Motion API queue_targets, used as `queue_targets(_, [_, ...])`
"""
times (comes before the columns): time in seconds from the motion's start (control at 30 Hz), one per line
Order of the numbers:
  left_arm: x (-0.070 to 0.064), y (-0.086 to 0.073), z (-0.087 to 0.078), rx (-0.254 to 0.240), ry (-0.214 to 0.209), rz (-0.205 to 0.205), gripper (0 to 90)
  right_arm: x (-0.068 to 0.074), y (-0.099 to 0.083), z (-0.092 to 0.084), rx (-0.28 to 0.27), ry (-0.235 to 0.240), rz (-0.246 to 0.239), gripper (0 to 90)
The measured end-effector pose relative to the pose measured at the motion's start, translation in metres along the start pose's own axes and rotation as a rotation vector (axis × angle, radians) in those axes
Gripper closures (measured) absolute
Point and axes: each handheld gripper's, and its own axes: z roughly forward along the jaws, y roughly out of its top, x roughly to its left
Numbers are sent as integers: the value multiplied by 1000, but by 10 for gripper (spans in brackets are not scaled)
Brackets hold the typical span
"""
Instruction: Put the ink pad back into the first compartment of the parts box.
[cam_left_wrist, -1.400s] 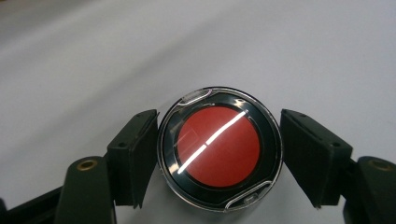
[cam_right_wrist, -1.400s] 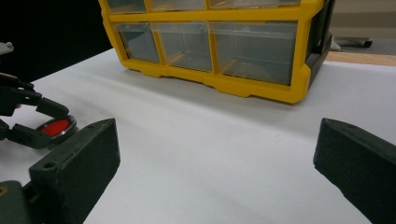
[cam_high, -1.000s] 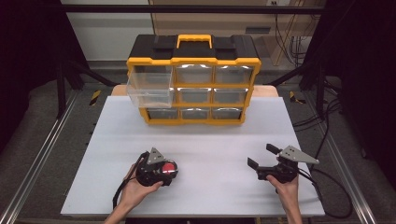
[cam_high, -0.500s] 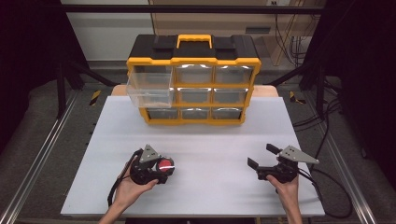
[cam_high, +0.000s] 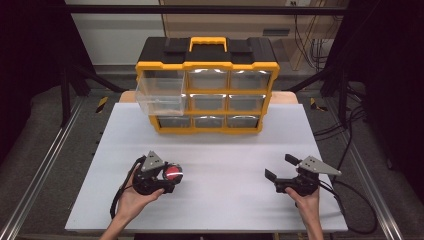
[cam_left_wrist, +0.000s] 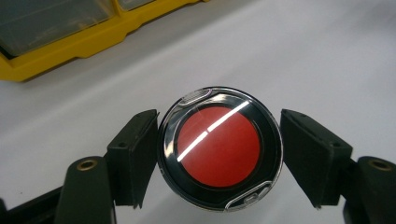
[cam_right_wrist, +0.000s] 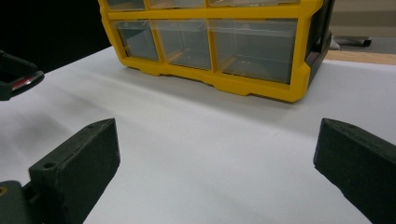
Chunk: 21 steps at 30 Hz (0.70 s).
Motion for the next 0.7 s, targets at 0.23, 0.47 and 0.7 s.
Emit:
queue_targets(0.23, [3,6,-11,-27,6,-3,297,0,0,0,1,-1,0,12])
queue_targets(0.47, [5,13,-23,-65,14,-10,297,0,0,0,3,0,6,12])
queue_targets(0.7, [6,22,-33,-99,16,-6,297,0,0,0,6,2,1,12])
